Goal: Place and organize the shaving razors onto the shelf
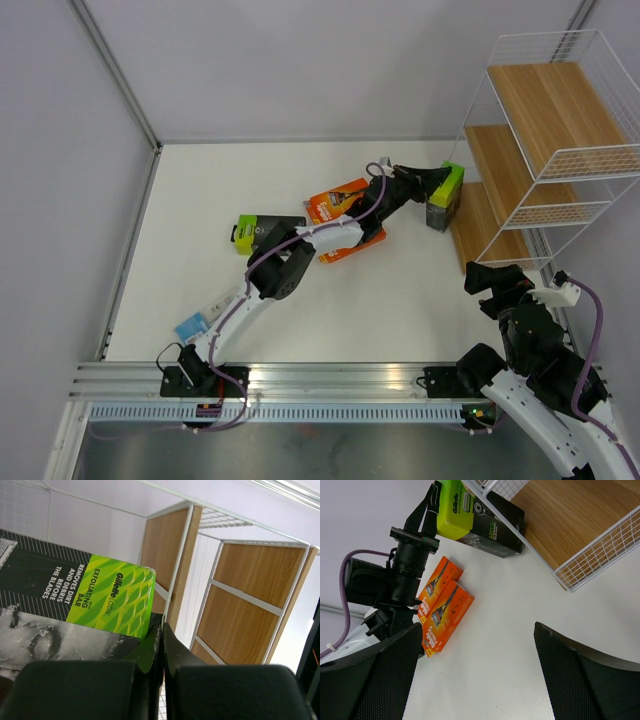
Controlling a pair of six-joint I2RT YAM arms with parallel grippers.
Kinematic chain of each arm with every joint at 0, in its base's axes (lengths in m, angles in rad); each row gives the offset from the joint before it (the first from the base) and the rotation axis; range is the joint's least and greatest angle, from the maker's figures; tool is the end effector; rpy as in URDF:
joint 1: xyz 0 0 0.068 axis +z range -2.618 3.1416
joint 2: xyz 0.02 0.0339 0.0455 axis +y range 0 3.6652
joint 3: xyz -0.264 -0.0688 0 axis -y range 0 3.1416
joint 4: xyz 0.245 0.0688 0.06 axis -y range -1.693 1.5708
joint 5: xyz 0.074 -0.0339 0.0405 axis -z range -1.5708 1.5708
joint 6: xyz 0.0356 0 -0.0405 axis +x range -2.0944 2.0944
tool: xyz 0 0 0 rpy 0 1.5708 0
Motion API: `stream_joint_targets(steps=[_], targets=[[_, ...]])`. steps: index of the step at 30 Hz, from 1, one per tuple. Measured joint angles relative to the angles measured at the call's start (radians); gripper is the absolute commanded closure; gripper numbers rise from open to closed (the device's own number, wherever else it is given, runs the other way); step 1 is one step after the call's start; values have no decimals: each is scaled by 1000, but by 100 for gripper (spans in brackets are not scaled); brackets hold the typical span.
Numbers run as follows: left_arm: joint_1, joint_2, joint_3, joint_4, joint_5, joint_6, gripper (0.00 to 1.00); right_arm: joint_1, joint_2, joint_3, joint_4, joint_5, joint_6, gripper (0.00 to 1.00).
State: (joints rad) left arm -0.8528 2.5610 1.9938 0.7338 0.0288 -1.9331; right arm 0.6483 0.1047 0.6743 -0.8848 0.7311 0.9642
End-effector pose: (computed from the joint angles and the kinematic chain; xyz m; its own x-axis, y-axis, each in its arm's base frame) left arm 0.3858 -0.4433 0.1955 -0.7601 -0.5506 0.3451 -0.1714 -0.3423 -0.9238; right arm 0.0358 -0.0027 0.2926 -0.0945 0.6957 -0.7120 0.2352 0.7106 0.6631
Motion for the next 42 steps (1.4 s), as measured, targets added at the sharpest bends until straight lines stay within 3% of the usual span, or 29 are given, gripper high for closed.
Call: stream_joint_targets(steps=[8, 26, 33, 42], targets=[[-31, 2, 114, -5, -3, 0, 98, 0, 0, 0, 0, 0, 0, 2], [-108, 130, 106, 153, -126, -41, 98, 0, 0, 0, -3, -7, -1, 2], [-35, 77, -21, 193, -123, -56, 98, 0, 4, 0, -3, -13, -8, 2], [102, 73, -23, 22, -58, -60, 98, 0, 37, 0, 4, -19, -19, 2]])
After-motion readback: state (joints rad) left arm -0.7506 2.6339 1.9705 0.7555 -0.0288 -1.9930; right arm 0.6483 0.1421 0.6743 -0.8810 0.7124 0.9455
